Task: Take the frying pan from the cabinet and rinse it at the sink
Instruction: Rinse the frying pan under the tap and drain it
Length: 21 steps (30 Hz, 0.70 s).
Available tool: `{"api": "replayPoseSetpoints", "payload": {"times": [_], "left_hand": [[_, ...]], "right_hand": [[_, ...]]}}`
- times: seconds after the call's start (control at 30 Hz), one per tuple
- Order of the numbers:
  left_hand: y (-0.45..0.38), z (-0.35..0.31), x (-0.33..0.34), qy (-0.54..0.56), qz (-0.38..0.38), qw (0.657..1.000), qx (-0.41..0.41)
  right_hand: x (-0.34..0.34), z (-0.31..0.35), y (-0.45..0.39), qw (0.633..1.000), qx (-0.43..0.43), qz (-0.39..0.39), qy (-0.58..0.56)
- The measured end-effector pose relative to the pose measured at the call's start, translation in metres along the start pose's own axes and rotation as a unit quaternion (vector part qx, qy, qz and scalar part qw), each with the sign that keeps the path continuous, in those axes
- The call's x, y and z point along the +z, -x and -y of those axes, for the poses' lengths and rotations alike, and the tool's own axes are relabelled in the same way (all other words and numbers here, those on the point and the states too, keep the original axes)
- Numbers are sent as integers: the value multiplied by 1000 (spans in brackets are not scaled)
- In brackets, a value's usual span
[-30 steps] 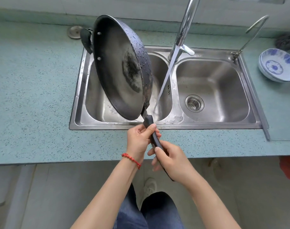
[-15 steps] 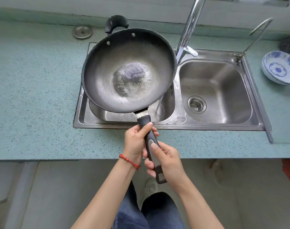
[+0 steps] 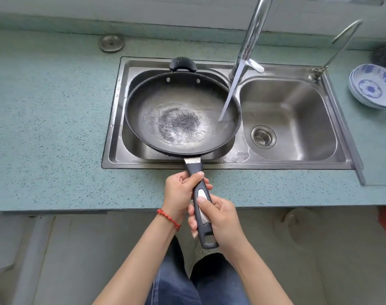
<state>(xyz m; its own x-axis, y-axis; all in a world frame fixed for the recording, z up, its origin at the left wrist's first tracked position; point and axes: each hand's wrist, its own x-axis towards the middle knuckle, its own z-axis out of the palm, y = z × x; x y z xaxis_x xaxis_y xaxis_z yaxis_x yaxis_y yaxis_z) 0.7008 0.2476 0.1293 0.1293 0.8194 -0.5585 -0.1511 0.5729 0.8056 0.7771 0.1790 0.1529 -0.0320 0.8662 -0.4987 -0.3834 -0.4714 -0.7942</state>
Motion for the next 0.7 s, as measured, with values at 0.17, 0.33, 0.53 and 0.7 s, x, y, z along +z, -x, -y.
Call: {"api": "replayPoseSetpoints", "payload": {"times": [0.17, 0.33, 0.53, 0.7], "left_hand": [[1, 4, -5, 2, 11, 1000, -20], [-5, 2, -9, 10, 22, 999, -36], [-16, 1, -14, 4, 30, 999, -43], [-18, -1, -16, 24, 46, 997, -53]], "right_hand": [[1, 3, 2, 999, 11, -17, 45], [6, 7, -5, 997, 28, -30, 62], [12, 11, -16, 995, 37, -47, 80], [13, 13, -16, 993, 50, -55, 88]]}}
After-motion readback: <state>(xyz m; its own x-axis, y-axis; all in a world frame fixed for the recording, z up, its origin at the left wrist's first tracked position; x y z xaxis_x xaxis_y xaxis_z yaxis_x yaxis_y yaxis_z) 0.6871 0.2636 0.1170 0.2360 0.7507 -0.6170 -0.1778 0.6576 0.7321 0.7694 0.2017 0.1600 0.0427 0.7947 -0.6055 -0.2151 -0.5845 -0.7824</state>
